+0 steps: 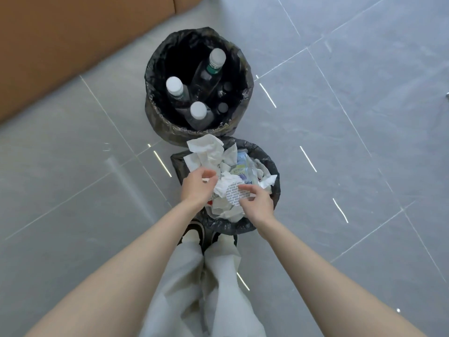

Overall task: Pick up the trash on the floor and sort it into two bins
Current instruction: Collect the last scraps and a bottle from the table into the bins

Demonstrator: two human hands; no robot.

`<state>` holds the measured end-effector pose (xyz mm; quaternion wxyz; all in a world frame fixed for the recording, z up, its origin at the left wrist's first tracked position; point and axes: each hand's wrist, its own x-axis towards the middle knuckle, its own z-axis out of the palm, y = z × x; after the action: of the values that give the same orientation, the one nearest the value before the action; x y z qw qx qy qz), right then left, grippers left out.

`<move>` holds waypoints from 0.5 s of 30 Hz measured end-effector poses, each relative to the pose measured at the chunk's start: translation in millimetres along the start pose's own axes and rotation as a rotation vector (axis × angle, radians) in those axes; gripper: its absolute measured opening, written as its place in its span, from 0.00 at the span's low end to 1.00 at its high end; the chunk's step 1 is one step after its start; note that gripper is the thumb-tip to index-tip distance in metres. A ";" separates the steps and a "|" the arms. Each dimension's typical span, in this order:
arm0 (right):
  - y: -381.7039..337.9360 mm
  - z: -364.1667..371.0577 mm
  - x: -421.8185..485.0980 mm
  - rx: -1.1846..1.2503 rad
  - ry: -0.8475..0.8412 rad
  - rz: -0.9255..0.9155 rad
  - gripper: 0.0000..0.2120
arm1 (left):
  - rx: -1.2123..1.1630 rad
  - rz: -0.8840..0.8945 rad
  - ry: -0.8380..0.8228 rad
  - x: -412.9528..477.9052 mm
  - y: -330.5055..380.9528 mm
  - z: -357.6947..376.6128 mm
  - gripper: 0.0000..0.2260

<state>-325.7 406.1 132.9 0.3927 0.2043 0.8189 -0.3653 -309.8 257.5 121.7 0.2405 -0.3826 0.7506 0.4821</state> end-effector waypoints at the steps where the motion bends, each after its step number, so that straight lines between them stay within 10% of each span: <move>1: 4.7 2.7 3.5 -0.019 0.052 -0.006 0.16 | 0.033 0.025 0.003 1.9 -5.2 3.2 0.10; 7: 21.3 1.2 9.5 -0.120 0.281 -0.116 0.11 | 0.146 0.294 0.288 8.5 -11.7 4.5 0.20; 15: 31.4 5.1 17.8 -0.044 0.262 -0.191 0.11 | 0.463 0.410 -0.107 28.3 -20.9 25.7 0.25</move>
<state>-314.5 423.5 102.9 0.2505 0.1627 0.8866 -0.3531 -309.9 266.1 79.0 0.2579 -0.1324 0.8882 0.3565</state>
